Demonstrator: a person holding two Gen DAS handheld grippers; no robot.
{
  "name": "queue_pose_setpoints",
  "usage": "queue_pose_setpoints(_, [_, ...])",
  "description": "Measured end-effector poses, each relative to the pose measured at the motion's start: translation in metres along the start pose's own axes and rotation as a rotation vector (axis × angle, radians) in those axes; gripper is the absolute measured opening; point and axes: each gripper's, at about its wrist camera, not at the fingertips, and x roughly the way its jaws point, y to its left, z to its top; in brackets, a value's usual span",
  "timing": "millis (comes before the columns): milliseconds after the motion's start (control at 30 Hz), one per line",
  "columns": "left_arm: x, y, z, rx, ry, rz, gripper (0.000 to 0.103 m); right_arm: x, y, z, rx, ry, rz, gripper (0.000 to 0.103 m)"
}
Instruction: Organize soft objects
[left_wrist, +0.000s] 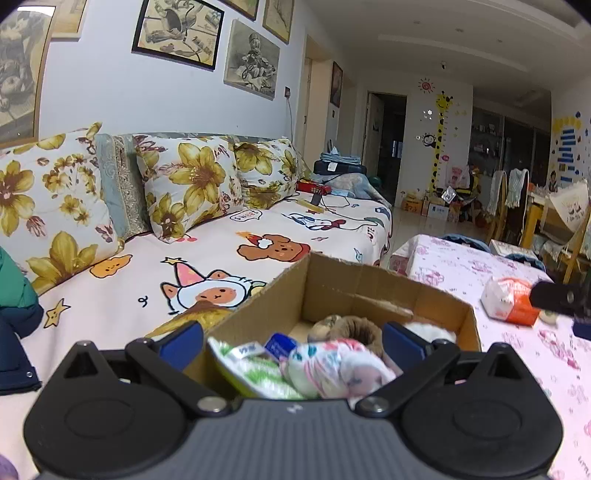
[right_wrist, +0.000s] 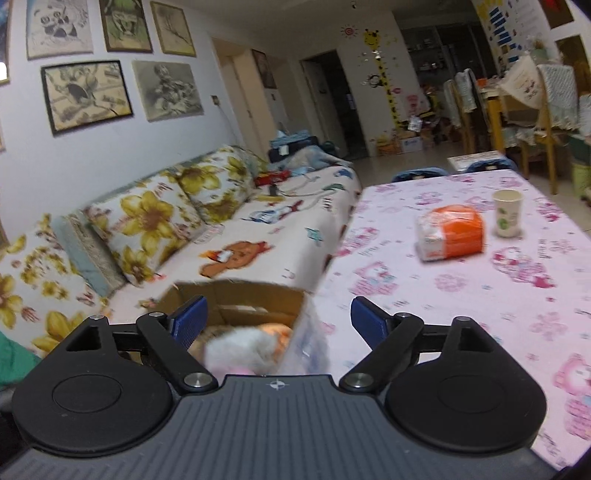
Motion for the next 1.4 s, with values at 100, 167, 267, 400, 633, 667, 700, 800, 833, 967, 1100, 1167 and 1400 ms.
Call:
queue_pose_setpoints(100, [-0.010,-0.001,-0.005,0.002,0.016,-0.020,0.102,-0.013,-0.005,-0.011,-0.017,0.018,-0.056,0.103])
queue_pose_setpoints(167, [-0.018,-0.003,-0.009,0.019,0.028,-0.017,0.102,-0.022,-0.007,-0.018,-0.023,0.038,-0.076,0.103])
queue_pose_setpoints(267, [-0.029,-0.006,-0.016,0.051,0.039,-0.011,0.102,-0.032,-0.008,-0.025,-0.035,0.061,-0.102,0.103])
queue_pose_setpoints(400, [-0.046,-0.010,-0.023,0.085,0.049,-0.012,0.102,-0.045,-0.004,-0.028,-0.061,0.081,-0.118,0.103])
queue_pose_setpoints(633, [-0.076,-0.006,-0.028,0.091,0.054,-0.023,0.102,-0.070,0.010,-0.037,-0.127,0.080,-0.115,0.103])
queue_pose_setpoints(667, [-0.080,-0.005,-0.028,0.089,0.052,-0.022,0.102,-0.073,0.012,-0.038,-0.133,0.078,-0.113,0.103])
queue_pose_setpoints(700, [-0.084,-0.004,-0.029,0.088,0.050,-0.020,0.102,-0.076,0.013,-0.038,-0.141,0.075,-0.113,0.103])
queue_pose_setpoints(800, [-0.096,-0.001,-0.031,0.082,0.047,-0.020,0.102,-0.084,0.018,-0.041,-0.165,0.067,-0.113,0.103])
queue_pose_setpoints(833, [-0.100,-0.001,-0.031,0.079,0.045,-0.021,0.102,-0.087,0.020,-0.041,-0.170,0.062,-0.113,0.103])
queue_pose_setpoints(967, [-0.113,0.001,-0.031,0.080,0.032,-0.025,0.102,-0.099,0.026,-0.045,-0.188,0.048,-0.112,0.103])
queue_pose_setpoints(1100, [-0.125,0.003,-0.030,0.086,0.019,-0.029,0.102,-0.107,0.032,-0.047,-0.196,0.044,-0.104,0.103])
queue_pose_setpoints(1167, [-0.130,0.004,-0.031,0.087,0.013,-0.023,0.102,-0.109,0.034,-0.048,-0.200,0.041,-0.104,0.103])
queue_pose_setpoints(1400, [-0.142,0.009,-0.035,0.076,0.006,-0.006,0.102,-0.115,0.038,-0.053,-0.211,0.039,-0.106,0.103])
